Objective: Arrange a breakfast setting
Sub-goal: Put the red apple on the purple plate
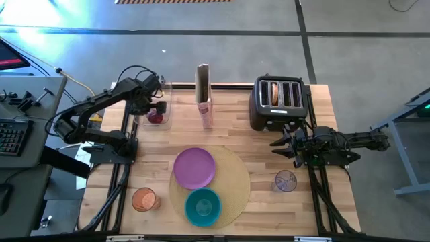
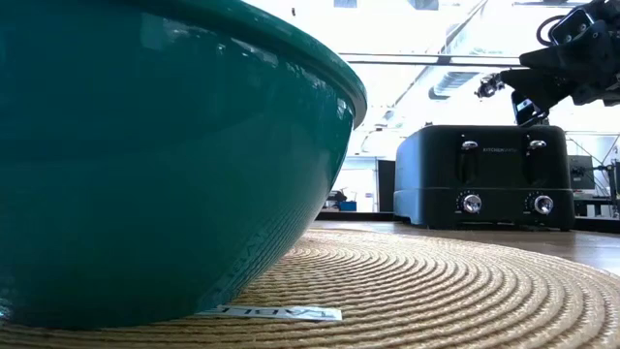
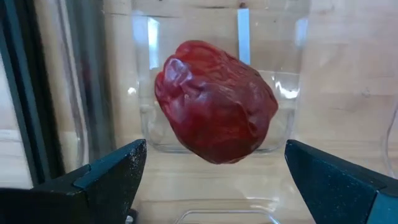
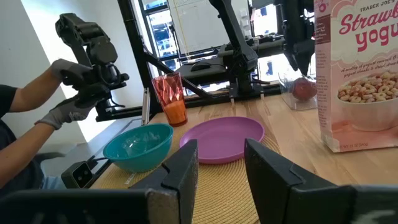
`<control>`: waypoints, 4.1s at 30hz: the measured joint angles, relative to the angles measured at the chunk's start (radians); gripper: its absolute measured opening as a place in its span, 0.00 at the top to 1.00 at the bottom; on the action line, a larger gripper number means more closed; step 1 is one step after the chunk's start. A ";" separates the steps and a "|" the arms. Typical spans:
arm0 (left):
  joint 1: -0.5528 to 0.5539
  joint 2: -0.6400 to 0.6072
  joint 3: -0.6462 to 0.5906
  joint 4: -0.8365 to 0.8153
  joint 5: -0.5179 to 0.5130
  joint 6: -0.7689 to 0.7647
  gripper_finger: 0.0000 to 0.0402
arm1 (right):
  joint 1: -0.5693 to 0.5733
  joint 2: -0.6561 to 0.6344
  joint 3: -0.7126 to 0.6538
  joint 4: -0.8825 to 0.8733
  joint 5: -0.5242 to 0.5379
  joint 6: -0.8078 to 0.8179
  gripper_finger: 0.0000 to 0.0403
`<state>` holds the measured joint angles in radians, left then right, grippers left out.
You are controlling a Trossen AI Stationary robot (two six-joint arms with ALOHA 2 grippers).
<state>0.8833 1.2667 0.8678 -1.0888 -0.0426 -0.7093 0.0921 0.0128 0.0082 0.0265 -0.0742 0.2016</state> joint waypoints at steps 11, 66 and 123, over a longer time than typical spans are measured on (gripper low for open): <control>-0.001 -0.001 -0.021 0.026 0.042 -0.210 0.07 | 0.000 0.000 0.000 0.000 0.000 0.000 0.72; 0.000 -0.001 -0.168 0.253 -0.115 -0.512 0.28 | 0.000 0.000 0.000 0.000 -0.001 0.000 0.72; -0.514 -0.419 -0.167 0.553 -0.123 -0.145 0.36 | 0.000 0.000 0.000 0.000 0.000 0.000 0.72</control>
<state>0.3694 0.8479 0.7006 -0.5362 -0.1658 -0.8542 0.0921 0.0128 0.0079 0.0266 -0.0742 0.2013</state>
